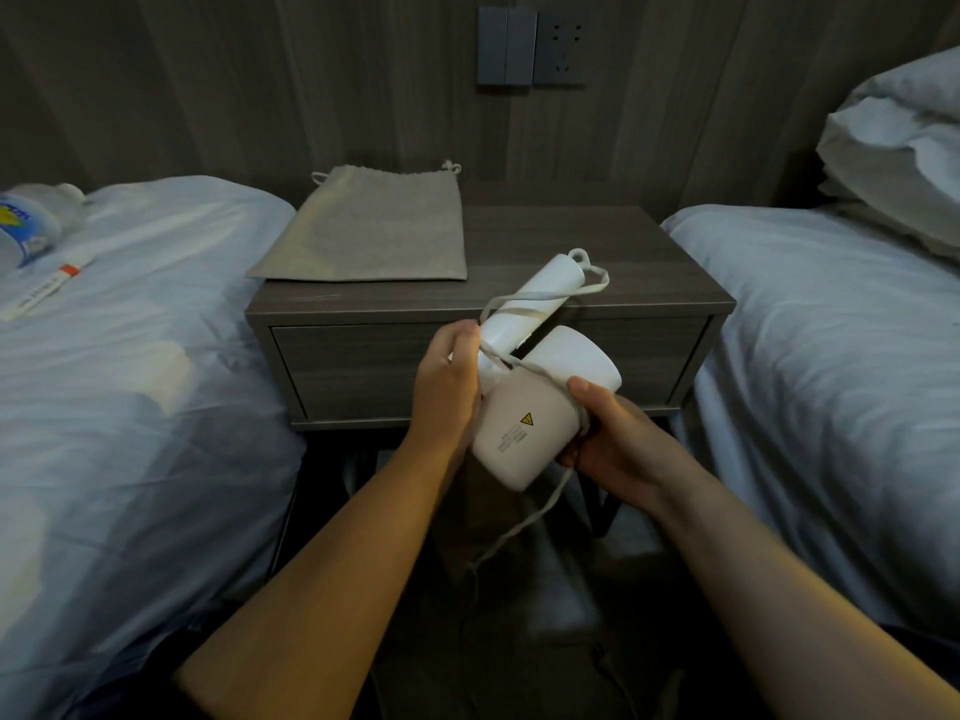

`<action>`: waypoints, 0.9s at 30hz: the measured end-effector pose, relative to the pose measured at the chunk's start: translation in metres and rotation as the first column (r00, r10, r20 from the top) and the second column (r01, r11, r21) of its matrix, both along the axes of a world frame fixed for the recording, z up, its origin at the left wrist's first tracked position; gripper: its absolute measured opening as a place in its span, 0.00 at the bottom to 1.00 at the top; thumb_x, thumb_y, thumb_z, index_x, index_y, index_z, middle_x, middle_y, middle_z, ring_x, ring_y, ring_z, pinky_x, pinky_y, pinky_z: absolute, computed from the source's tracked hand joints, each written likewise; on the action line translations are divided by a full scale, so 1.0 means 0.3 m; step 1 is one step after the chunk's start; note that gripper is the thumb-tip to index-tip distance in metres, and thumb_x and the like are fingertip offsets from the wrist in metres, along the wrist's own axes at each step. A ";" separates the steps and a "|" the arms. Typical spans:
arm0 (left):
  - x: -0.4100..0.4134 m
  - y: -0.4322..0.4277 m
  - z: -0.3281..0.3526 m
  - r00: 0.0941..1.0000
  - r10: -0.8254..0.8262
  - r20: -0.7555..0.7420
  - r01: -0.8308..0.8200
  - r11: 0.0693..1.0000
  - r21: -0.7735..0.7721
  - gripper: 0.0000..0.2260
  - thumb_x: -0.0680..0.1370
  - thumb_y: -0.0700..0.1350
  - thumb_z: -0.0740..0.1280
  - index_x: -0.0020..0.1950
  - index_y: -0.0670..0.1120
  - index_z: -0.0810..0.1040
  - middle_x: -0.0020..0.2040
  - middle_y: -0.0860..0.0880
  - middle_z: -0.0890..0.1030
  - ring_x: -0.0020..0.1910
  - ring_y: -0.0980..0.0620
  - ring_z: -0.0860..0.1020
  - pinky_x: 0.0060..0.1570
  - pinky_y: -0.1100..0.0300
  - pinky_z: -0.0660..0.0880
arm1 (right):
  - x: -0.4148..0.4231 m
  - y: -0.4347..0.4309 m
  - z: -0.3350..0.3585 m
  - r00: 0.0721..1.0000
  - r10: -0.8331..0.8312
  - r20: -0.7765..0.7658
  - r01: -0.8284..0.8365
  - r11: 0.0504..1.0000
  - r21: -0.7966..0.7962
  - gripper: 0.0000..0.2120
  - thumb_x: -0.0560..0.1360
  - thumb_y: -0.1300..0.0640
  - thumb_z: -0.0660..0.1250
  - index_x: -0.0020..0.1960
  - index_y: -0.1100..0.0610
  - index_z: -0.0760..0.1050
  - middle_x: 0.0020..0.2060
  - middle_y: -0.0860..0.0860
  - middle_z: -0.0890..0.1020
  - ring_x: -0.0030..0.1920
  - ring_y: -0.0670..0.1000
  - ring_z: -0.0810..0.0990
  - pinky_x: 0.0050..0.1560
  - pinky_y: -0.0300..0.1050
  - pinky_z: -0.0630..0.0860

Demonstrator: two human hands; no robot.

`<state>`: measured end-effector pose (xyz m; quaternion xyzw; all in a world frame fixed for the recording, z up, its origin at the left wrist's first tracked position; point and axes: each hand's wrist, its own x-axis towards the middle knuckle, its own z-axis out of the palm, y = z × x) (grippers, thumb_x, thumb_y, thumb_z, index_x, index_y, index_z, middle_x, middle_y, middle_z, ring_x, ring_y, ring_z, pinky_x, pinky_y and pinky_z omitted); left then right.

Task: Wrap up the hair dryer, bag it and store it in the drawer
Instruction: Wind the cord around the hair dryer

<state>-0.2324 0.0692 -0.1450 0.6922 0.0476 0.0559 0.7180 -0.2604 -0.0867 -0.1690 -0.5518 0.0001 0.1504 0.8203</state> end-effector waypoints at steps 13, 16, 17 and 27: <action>-0.015 0.004 0.033 0.995 -0.068 -0.078 0.073 0.995 0.064 0.12 0.81 0.53 0.53 0.57 0.49 0.70 0.51 0.45 0.76 0.48 0.48 0.77 0.48 0.53 0.76 | -0.036 0.020 0.028 0.996 -0.065 0.056 0.067 0.997 -0.033 0.14 0.67 0.53 0.69 0.51 0.55 0.77 0.39 0.50 0.85 0.39 0.46 0.84 0.37 0.41 0.78; -0.020 0.004 0.054 0.958 -0.249 -0.140 0.265 0.958 0.111 0.24 0.80 0.53 0.57 0.74 0.53 0.53 0.53 0.50 0.73 0.44 0.55 0.76 0.40 0.61 0.73 | -0.027 0.022 0.036 0.993 -0.111 -0.024 0.113 0.992 0.057 0.14 0.70 0.53 0.66 0.53 0.59 0.76 0.39 0.53 0.83 0.36 0.47 0.83 0.34 0.41 0.77; -0.020 0.008 0.053 0.940 -0.310 -0.141 0.328 0.935 0.133 0.29 0.79 0.52 0.60 0.75 0.56 0.48 0.57 0.50 0.72 0.47 0.56 0.76 0.42 0.61 0.73 | -0.023 0.018 0.040 0.992 -0.123 -0.040 0.126 0.989 0.081 0.18 0.69 0.52 0.65 0.56 0.60 0.76 0.42 0.54 0.83 0.38 0.48 0.83 0.33 0.41 0.78; -0.030 0.035 0.040 0.818 -0.567 -0.092 0.544 0.714 0.440 0.57 0.66 0.49 0.77 0.69 0.67 0.30 0.77 0.52 0.54 0.70 0.51 0.66 0.66 0.49 0.69 | -0.013 -0.017 0.058 0.980 -0.194 0.045 0.198 0.969 -0.145 0.25 0.66 0.43 0.72 0.53 0.60 0.77 0.42 0.59 0.80 0.38 0.53 0.78 0.39 0.47 0.72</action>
